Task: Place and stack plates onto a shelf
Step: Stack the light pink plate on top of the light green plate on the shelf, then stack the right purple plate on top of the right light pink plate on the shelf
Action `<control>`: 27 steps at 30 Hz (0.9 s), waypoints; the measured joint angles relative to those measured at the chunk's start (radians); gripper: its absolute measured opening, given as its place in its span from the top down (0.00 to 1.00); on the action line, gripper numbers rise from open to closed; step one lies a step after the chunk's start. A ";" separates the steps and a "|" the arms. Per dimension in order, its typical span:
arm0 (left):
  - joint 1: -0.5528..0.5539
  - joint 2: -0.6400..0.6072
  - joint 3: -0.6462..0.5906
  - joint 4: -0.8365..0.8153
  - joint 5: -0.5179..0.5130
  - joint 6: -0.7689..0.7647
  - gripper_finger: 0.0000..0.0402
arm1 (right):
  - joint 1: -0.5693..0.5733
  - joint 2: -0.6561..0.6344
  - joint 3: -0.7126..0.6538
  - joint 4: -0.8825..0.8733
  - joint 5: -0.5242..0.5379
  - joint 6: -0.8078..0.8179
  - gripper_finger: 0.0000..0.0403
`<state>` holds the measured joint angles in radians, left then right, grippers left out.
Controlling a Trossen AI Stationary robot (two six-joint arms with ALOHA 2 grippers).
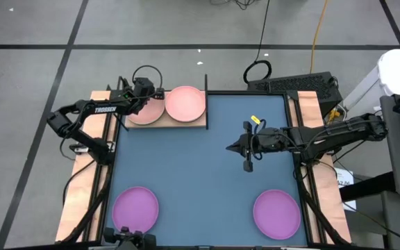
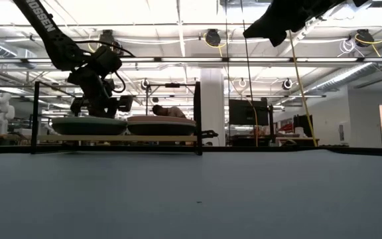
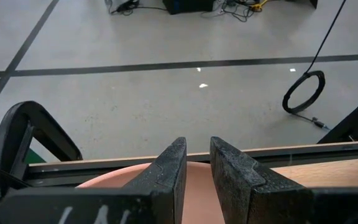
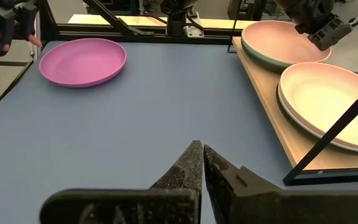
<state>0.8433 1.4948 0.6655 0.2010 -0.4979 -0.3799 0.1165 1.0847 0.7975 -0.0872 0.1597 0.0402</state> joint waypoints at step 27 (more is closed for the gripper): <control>-0.080 -0.019 0.000 -0.026 -0.133 -0.018 0.81 | 0.001 0.000 0.000 0.000 -0.004 0.012 1.00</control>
<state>0.7631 1.4761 0.6651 0.1754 -0.6306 -0.3984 0.1173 1.0851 0.7975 -0.0872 0.1558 0.0521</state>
